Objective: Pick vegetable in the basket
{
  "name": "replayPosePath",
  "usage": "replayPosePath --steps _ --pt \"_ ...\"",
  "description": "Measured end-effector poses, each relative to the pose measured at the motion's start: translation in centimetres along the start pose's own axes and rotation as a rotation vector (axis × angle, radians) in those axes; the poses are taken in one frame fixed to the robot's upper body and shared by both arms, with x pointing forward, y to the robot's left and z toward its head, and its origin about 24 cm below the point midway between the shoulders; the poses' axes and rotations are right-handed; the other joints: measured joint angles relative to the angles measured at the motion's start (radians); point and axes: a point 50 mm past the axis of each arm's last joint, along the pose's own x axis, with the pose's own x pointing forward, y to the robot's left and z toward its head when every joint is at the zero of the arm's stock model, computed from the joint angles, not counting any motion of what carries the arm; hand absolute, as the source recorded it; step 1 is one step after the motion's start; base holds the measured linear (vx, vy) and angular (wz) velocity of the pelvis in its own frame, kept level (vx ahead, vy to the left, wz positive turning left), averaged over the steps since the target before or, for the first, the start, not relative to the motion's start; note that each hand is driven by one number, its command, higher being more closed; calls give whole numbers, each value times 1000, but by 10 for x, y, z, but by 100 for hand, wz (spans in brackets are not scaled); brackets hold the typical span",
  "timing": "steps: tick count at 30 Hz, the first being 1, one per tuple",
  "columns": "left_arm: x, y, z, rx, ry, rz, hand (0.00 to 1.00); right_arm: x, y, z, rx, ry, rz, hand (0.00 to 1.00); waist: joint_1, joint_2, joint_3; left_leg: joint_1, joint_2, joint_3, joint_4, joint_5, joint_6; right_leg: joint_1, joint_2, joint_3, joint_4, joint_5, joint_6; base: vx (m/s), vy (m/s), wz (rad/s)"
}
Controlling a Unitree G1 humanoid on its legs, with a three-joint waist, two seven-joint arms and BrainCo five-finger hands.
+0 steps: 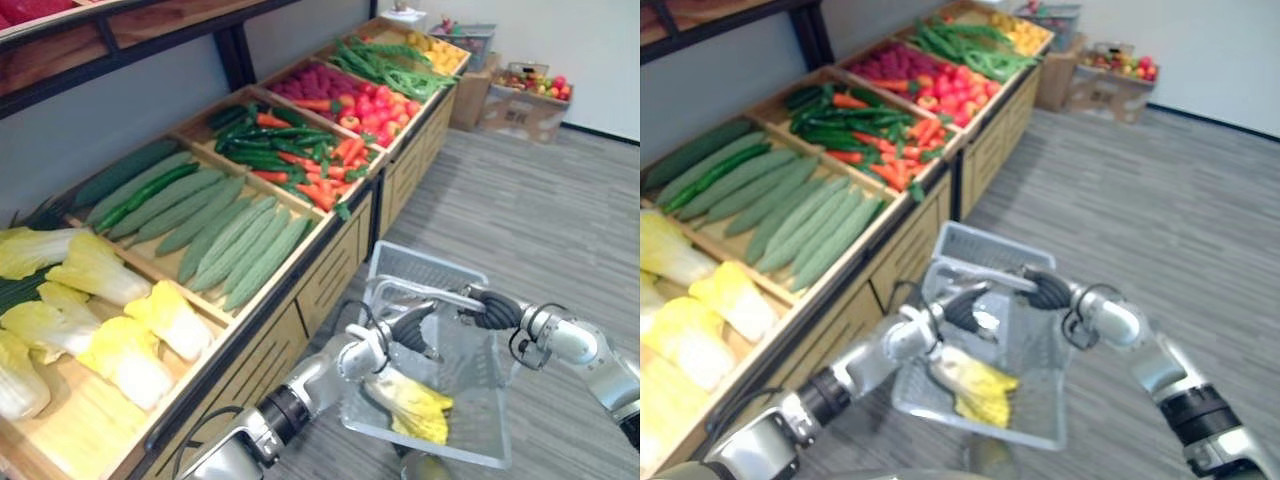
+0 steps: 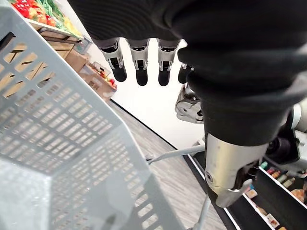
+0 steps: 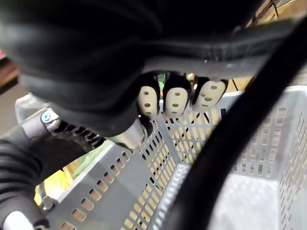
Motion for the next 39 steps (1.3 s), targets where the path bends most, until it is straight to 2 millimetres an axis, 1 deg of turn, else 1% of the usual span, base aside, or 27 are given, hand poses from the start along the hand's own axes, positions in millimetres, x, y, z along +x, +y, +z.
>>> replayPosePath --steps 2,3,4,5,6,7,8,9,10,11,12,13,15,18,20,22,23,25,26,28,31,33,34,36,37,38,39 --pt "-2 4 2 -53 0 11 0 2 3 -4 28 14 -75 100 3 -1 1 -12 6 -26 12 -4 4 6 -10 -22 2 0 0 -68 -36 39" --pt "-4 5 13 -74 -59 2 0 3 3 -13 51 61 -130 100 4 -4 3 -17 7 -42 13 -5 5 13 -18 -39 2 0 0 -55 -21 43" --pt "-5 3 40 -109 -183 -19 0 -2 6 -34 107 172 -200 100 26 -9 5 -22 8 -59 15 -7 5 18 -26 -54 2 0 0 -58 -15 44" --pt "-7 4 60 -131 -285 -22 0 -5 8 -44 133 230 -226 100 36 -10 4 -29 8 -67 17 -7 7 18 -31 -62 2 0 0 -58 -5 44" --pt "-15 2 106 -184 -525 -40 0 -10 13 -60 194 326 -280 100 57 -12 5 -40 7 -86 20 -8 10 19 -41 -79 1 0 0 -49 8 49" --pt "-29 2 143 -246 -736 -51 0 -10 19 -70 223 399 -293 100 63 -13 5 -51 9 -108 28 -9 13 26 -52 -99 -2 -1 1 -37 15 48" --pt "-34 4 155 -274 -812 -52 0 -10 23 -73 236 427 -288 100 65 -13 5 -53 9 -117 29 -9 14 32 -56 -107 -4 -1 1 -35 26 48" --pt "-41 7 170 -323 -908 -55 0 -12 34 -80 279 480 -288 100 80 -15 6 -54 10 -139 29 -9 15 49 -63 -127 -9 -1 1 -24 23 38" --pt "-43 9 171 -326 -924 -53 0 -14 39 -85 297 515 -287 100 82 -18 7 -56 11 -150 29 -8 16 54 -67 -141 -9 -1 1 -54 25 59" --pt "-45 11 168 -348 -920 -62 0 -22 48 -95 334 592 -301 100 82 -17 7 -71 10 -186 30 -6 25 66 -81 -172 -13 -1 1 -67 17 81" --pt "-46 11 161 -368 -889 -78 0 -36 54 -106 370 667 -322 100 86 -19 7 -95 5 -225 30 -3 32 71 -98 -208 -15 -1 1 -74 15 86" --pt "-47 11 157 -367 -872 -86 0 -43 57 -111 384 699 -331 100 90 -18 7 -106 2 -241 29 -1 37 72 -106 -224 -16 -2 2 -53 11 89" --pt "-48 13 146 -423 -812 -110 0 -72 63 -125 426 814 -401 100 107 -18 7 -142 -5 -307 28 9 57 85 -133 -292 -17 -7 1 -29 4 84" --pt "-55 22 146 -499 -819 -66 0 -93 69 -133 496 896 -516 100 110 -21 5 -176 -11 -385 24 28 65 107 -154 -372 -17 -8 0 -22 0 79" --pt "-61 28 148 -514 -835 -26 0 -104 77 -136 569 930 -584 100 115 -33 -1 -192 -24 -432 3 43 77 119 -169 -422 -19 -10 -2 -18 1 78" --pt "-69 39 142 -501 -817 45 0 -116 94 -139 674 979 -654 100 122 -41 -17 -208 -51 -502 -49 82 87 139 -189 -491 -22 -19 -3 -10 -9 82" --pt "-70 42 139 -498 -807 71 0 -120 99 -140 692 998 -658 100 130 -44 -18 -208 -57 -512 -65 94 89 144 -191 -506 -25 -20 -3 -6 -22 78" --pt "-79 58 123 -494 -741 215 0 -139 125 -144 798 1088 -691 100 147 -59 -36 -220 -87 -573 -134 142 95 156 -204 -564 -36 -39 -2 -10 -23 77" --pt "-83 62 119 -494 -721 254 0 -144 133 -145 820 1112 -687 100 150 -59 -46 -229 -93 -591 -150 156 95 156 -206 -579 -40 -46 -1 23 -16 77" --pt "-99 79 99 -464 -625 423 0 -156 161 -146 920 1210 -663 100 162 -58 -60 -228 -114 -647 -238 219 97 166 -205 -632 -62 -50 2 39 -14 69" --pt "-119 96 70 -423 -478 617 0 -167 186 -144 1010 1300 -631 100 163 -60 -61 -248 -122 -709 -270 252 103 180 -202 -687 -80 -46 -1 44 4 62" --pt "-141 108 34 -393 -277 823 0 -176 206 -139 1086 1369 -607 100 163 -65 -64 -268 -129 -749 -268 263 116 191 -200 -714 -91 -44 -3 57 15 44" --pt "-148 110 24 -386 -222 873 0 -179 210 -138 1101 1386 -603 100 163 -66 -65 -275 -130 -756 -268 264 118 191 -200 -721 -93 -44 -3 87 23 32" --pt "-173 108 -13 -382 18 1055 0 -189 225 -133 1168 1447 -618 100 162 -62 -71 -296 -136 -784 -264 268 122 191 -200 -739 -103 -44 -2 82 14 28" --pt "-180 105 -22 -384 78 1093 0 -192 228 -132 1181 1461 -621 100 162 -62 -72 -299 -137 -789 -264 269 123 191 -200 -744 -103 -44 -3 47 7 25" --pt "-190 100 -34 -390 168 1140 0 -195 233 -130 1198 1475 -630 100 162 -65 -74 -307 -137 -800 -264 271 125 191 -200 -749 -104 -44 -2 64 9 24" --pt "-205 90 -56 -390 325 1187 0 -196 238 -126 1225 1488 -657 100 161 -70 -76 -311 -138 -810 -264 272 125 191 -199 -752 -105 -46 -6 60 9 19"
